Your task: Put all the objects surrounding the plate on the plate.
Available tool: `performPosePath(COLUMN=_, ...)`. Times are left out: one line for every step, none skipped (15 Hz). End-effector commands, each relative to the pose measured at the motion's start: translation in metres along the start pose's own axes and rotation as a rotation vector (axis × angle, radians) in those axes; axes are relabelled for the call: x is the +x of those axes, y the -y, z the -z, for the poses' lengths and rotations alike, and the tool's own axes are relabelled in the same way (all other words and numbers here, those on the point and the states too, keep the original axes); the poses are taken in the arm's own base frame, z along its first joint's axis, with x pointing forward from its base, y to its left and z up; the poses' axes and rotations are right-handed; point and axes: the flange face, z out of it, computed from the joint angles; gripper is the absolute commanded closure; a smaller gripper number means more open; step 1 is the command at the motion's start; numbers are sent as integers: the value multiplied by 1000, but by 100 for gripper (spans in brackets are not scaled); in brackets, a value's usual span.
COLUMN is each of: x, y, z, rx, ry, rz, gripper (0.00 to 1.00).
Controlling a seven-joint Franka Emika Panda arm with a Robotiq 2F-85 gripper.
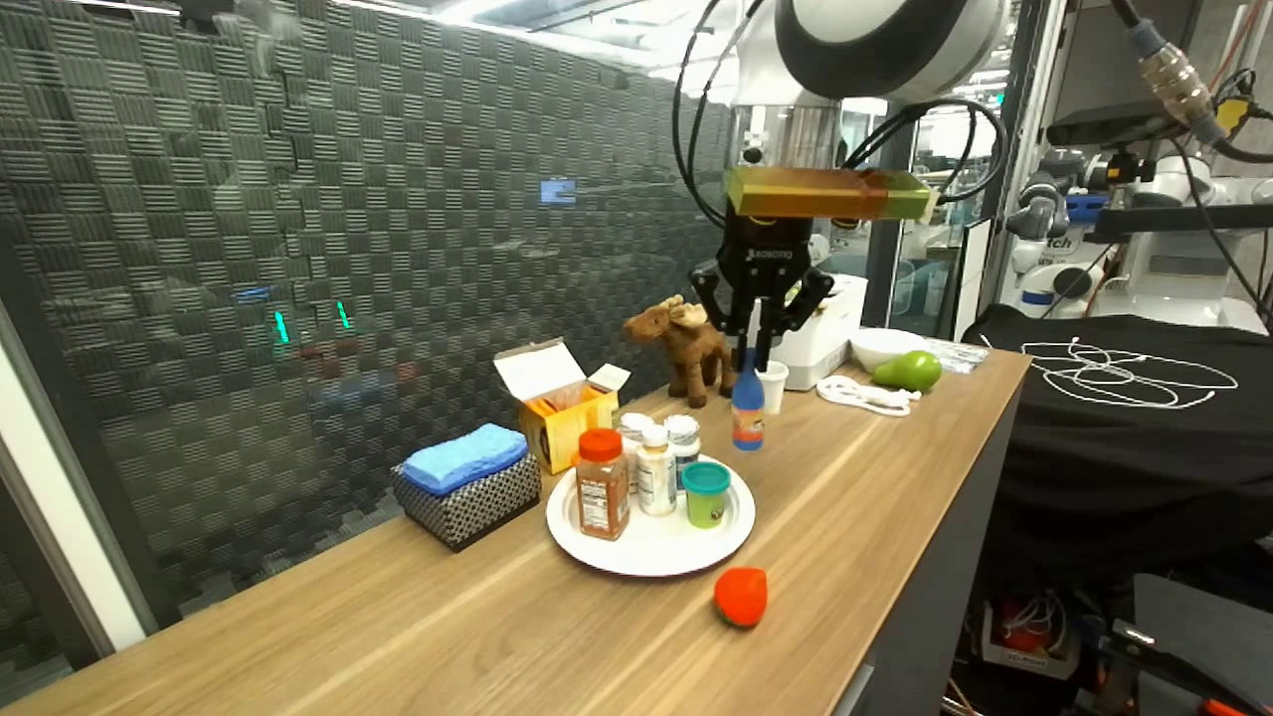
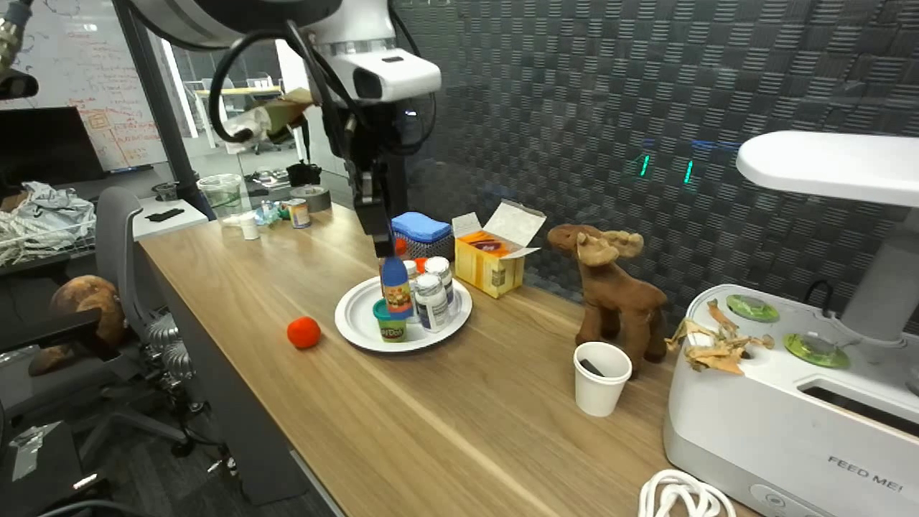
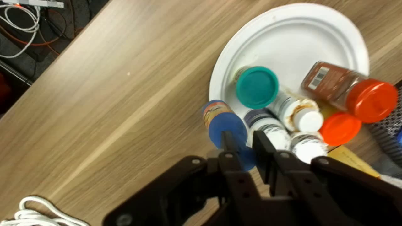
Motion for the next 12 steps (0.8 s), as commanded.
performPosePath(x=-32, y=37, z=33, rx=-3, ry=-9, rz=88, gripper=88)
performPosePath(x=-39, y=47, z=36, rx=7, ry=3, rz=116, gripper=88)
performPosePath(x=-44, y=56, z=38, rx=13, ry=12, rz=141, gripper=88)
performPosePath(x=-46, y=65, z=35, rx=18, ry=19, rz=168, gripper=88)
performPosePath(x=-47, y=72, z=31, rx=21, ry=26, rz=194, gripper=88)
performPosePath(x=-47, y=77, z=26, rx=12, ry=20, rz=209, gripper=88)
performPosePath(x=-46, y=82, z=17, rx=8, ry=28, rz=231, gripper=88)
performPosePath(x=-45, y=86, z=8, rx=2, ry=31, rz=248, gripper=88)
performPosePath(x=-44, y=90, z=-2, rx=-1, ry=40, rz=268, gripper=88)
performPosePath(x=-44, y=93, z=-12, rx=-1, ry=52, rz=291, gripper=88)
performPosePath(x=-43, y=96, z=-24, rx=1, ry=64, rz=309, gripper=88)
performPosePath(x=-42, y=100, z=-32, rx=-1, ry=76, rz=326, gripper=88)
